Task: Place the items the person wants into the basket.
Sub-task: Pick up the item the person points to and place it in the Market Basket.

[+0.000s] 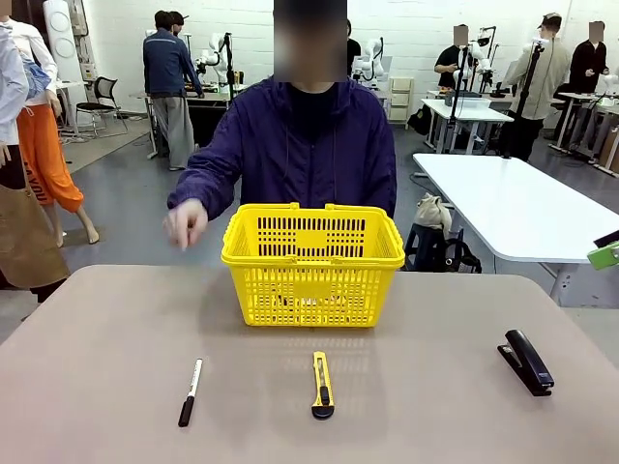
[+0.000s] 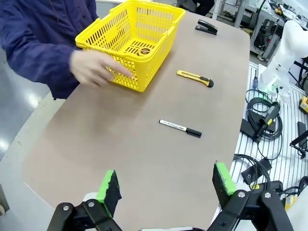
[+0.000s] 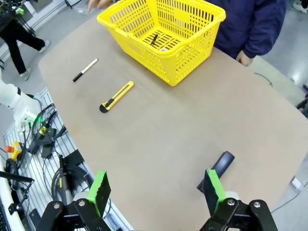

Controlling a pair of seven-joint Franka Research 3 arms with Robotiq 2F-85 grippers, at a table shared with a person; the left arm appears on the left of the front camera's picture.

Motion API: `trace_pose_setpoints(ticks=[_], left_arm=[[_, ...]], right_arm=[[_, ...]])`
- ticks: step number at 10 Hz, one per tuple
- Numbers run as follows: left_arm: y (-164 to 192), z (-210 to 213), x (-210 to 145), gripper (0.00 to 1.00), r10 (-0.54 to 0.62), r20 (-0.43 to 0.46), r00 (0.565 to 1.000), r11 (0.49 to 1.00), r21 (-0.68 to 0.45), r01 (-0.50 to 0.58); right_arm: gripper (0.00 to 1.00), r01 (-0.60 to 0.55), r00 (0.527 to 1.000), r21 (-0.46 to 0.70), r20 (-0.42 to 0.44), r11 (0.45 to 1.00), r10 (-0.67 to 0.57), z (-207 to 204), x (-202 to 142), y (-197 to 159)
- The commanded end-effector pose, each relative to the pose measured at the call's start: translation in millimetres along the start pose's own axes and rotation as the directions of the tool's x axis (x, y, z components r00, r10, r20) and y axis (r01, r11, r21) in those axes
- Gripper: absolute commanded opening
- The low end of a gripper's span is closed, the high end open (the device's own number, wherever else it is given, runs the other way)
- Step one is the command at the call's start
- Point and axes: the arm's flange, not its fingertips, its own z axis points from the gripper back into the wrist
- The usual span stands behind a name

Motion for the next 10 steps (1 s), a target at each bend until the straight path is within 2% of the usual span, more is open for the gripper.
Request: trace_pose_setpoints(ticks=[1,10], left_arm=[[2.9,1.2,-1.0,1.0,-0.021,0.022,1.0,1.0,-0.006,0.022],[2.9,1.2,-1.0,1.0,-0.021,0.022,1.0,1.0,-0.006,0.022]], right_arm=[[1.0,0.003,1.0,0.006,-0.003,1.0,-0.003,-0.3,-0.1,-1.4],[1.0,0.003,1.0,0.006,-0.003,1.0,-0.003,-0.3,-0.1,-1.4]])
